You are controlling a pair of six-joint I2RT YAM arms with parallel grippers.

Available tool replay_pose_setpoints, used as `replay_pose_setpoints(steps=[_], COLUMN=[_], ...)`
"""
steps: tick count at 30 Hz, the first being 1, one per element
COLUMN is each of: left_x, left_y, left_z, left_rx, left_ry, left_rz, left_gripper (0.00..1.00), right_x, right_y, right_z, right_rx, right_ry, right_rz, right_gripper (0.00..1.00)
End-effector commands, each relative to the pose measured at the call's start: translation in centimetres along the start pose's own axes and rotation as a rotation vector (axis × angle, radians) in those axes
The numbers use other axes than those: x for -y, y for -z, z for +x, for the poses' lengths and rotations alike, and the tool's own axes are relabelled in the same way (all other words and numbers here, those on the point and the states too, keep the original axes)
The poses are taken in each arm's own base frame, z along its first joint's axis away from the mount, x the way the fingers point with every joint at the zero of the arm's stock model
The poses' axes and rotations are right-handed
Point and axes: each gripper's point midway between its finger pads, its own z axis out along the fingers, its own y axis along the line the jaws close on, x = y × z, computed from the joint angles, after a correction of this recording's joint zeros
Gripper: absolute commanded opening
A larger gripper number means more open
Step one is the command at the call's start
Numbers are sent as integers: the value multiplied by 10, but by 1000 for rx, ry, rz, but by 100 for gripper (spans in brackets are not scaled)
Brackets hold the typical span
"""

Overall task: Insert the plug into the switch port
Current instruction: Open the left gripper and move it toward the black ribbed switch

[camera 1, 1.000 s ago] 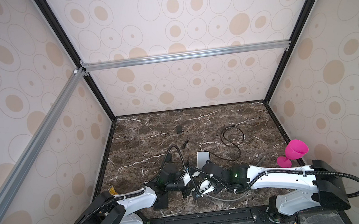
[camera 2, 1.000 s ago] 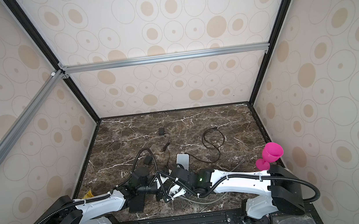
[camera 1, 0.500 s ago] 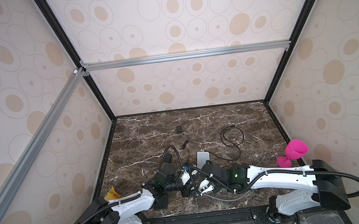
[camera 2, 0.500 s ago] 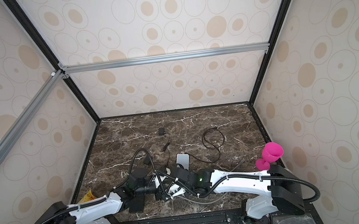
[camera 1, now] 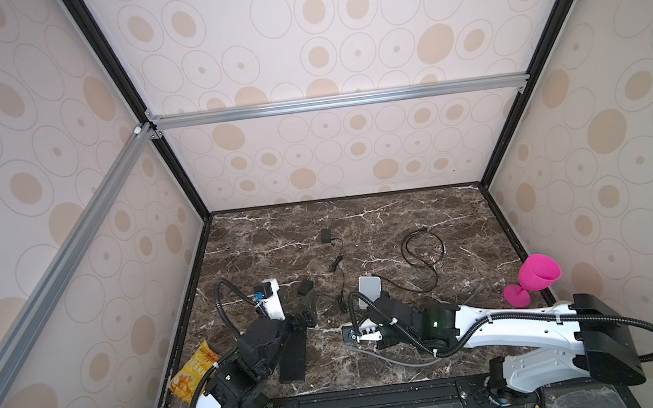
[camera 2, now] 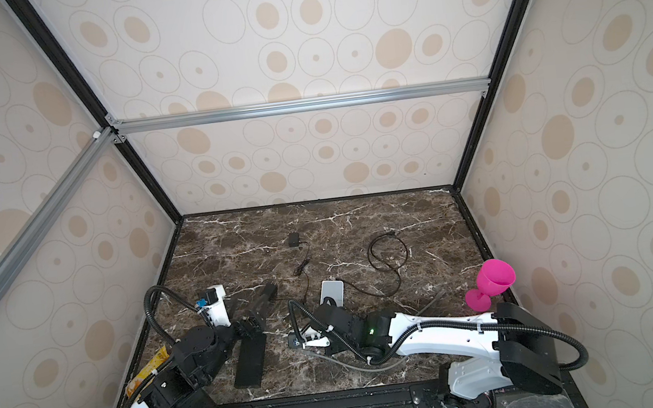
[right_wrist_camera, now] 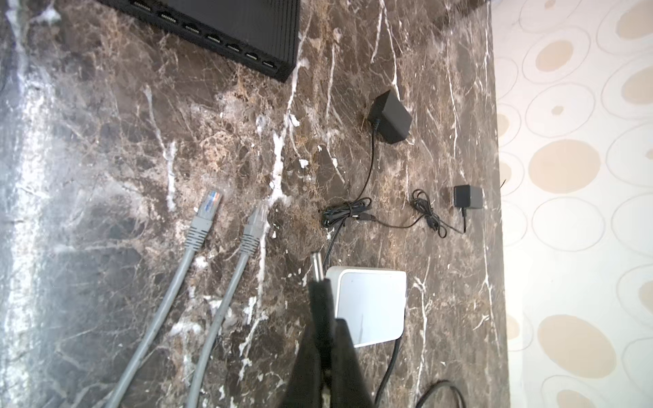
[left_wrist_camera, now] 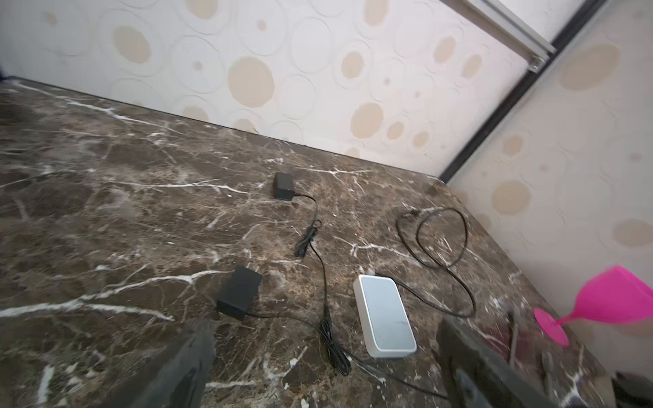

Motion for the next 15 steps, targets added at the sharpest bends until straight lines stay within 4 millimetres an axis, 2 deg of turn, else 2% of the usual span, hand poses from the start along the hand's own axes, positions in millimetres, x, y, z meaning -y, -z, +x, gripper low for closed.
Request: replay_pose_setpoints(steps=[1, 3, 8, 11, 13, 15], left_x=[-25, -27, -27, -37, -54, -60], left_y=[8, 10, 11, 15, 21, 21], left_z=[8, 17, 61, 86, 94, 100], left_rx=[-93, -168, -446, -570, -597, -616], left_ry=[88, 105, 115, 108, 99, 94], left_rz=[-161, -193, -238, -309, -409, -446], left_gripper=[98, 98, 98, 98, 98, 98], right_x=[13, 24, 44, 48, 49, 47], right_y=[4, 5, 3, -1, -4, -7], right_z=[-4, -5, -4, -4, -4, -2], right_rx=[31, 57, 67, 124, 150, 142], right_ry=[-295, -482, -715, -816, -844, -850], right_rz=[-24, -30, -27, -69, -71, -73], right_gripper=[0, 0, 0, 0, 0, 0])
